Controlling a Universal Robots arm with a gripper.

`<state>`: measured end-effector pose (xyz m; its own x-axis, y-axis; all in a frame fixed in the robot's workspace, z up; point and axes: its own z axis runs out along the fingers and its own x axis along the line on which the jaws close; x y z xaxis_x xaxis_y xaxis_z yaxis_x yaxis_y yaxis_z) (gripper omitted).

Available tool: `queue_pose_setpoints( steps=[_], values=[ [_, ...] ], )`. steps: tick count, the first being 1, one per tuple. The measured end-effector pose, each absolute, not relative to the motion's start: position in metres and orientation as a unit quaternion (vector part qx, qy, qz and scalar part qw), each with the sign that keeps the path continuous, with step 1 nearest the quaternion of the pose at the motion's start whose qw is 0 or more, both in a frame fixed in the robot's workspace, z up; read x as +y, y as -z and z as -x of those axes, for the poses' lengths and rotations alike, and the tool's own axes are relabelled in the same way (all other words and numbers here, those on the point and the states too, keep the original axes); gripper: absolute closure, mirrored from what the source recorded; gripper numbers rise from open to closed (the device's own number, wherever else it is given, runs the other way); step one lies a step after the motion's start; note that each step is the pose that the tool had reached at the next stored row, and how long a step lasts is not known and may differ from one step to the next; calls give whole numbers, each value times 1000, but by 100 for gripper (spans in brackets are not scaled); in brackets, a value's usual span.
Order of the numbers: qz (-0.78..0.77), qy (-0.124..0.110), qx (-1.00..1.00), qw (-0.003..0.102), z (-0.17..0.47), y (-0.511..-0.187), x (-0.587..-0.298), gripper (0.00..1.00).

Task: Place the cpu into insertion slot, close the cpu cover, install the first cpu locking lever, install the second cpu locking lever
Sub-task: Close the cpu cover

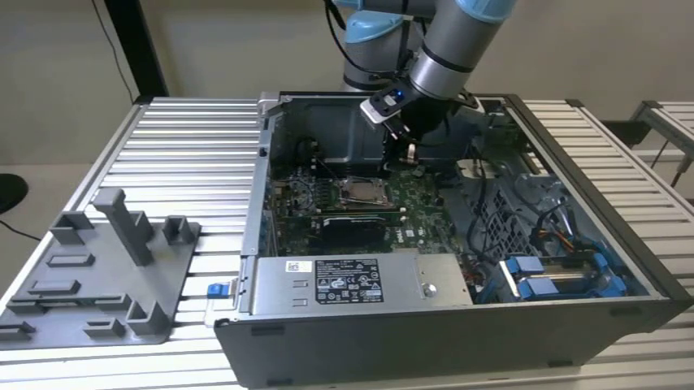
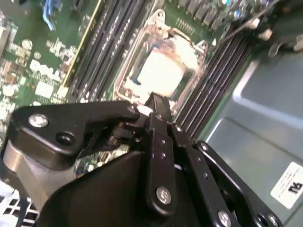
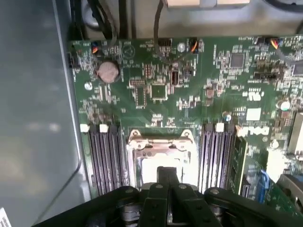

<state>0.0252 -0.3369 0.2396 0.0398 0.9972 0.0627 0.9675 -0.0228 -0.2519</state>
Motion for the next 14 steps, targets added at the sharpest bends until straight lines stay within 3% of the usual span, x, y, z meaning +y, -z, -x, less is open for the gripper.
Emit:
queue_pose_setpoints(
  steps=[14],
  values=[
    [712,-66,-690,113,-25,-240,-337,100]
  ],
)
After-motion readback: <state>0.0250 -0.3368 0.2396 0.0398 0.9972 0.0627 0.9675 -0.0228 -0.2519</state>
